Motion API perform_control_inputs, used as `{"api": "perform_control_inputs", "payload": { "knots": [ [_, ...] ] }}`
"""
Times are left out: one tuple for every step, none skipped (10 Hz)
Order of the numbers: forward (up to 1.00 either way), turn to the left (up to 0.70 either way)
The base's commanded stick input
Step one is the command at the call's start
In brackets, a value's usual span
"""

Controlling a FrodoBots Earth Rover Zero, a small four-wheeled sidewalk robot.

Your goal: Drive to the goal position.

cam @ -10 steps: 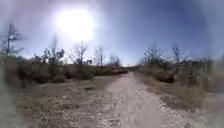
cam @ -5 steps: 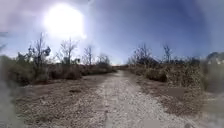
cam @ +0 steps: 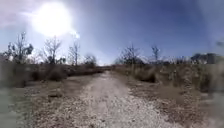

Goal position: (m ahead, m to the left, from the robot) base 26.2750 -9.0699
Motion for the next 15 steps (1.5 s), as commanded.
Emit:
{"api": "perform_control_inputs", "payload": {
  "knots": [
    [0.7,0.0],
    [0.7,0.0],
    [0.7,0.0],
    [0.7,0.0],
    [0.7,0.0],
    [0.7,0.0],
    [0.7,0.0],
    [0.7,0.05],
    [0.7,0.14],
    [0.7,0.16],
    [0.7,0.13],
    [0.7,0.03],
    [0.7,0.0],
    [0.7,0.0],
    [0.7,0.0]
  ]
}}
